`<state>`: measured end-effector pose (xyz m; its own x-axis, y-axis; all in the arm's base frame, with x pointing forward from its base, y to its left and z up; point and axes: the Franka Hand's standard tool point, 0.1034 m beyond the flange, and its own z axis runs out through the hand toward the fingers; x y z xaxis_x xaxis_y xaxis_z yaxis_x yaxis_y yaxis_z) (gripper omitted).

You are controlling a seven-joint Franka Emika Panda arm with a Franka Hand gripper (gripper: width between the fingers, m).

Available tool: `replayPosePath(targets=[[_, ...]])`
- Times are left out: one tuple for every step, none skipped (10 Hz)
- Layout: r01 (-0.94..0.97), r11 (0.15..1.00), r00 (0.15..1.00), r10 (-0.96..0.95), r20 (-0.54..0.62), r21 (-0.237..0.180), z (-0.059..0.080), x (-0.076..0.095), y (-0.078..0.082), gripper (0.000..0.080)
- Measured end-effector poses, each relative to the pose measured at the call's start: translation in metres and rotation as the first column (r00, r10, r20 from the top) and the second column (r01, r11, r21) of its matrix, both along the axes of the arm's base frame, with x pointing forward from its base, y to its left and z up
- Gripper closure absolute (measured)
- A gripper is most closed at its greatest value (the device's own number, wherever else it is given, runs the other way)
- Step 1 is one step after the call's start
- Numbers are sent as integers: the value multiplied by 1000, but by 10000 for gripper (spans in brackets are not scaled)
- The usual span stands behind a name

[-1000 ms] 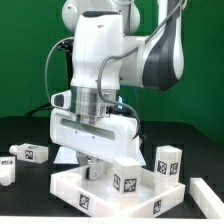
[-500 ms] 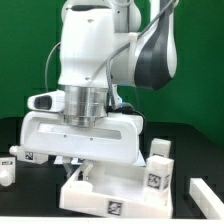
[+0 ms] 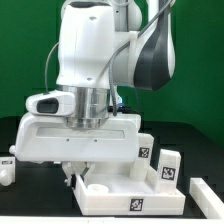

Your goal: Assemble square table

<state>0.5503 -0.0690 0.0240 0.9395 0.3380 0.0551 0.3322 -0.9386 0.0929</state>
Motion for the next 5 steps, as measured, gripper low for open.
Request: replayPosePath(targets=[[-184,983,983,184,-3,-28,5,17,-1,753],[-362,931,932,361,-22,-47,9,32,5,753],[-419,906,908,418,-29,-57,9,35,7,753],[-455,888,891,453,-39,-61,8,33,4,753],[-515,854,857,512,-56,-71,8,33,1,753]])
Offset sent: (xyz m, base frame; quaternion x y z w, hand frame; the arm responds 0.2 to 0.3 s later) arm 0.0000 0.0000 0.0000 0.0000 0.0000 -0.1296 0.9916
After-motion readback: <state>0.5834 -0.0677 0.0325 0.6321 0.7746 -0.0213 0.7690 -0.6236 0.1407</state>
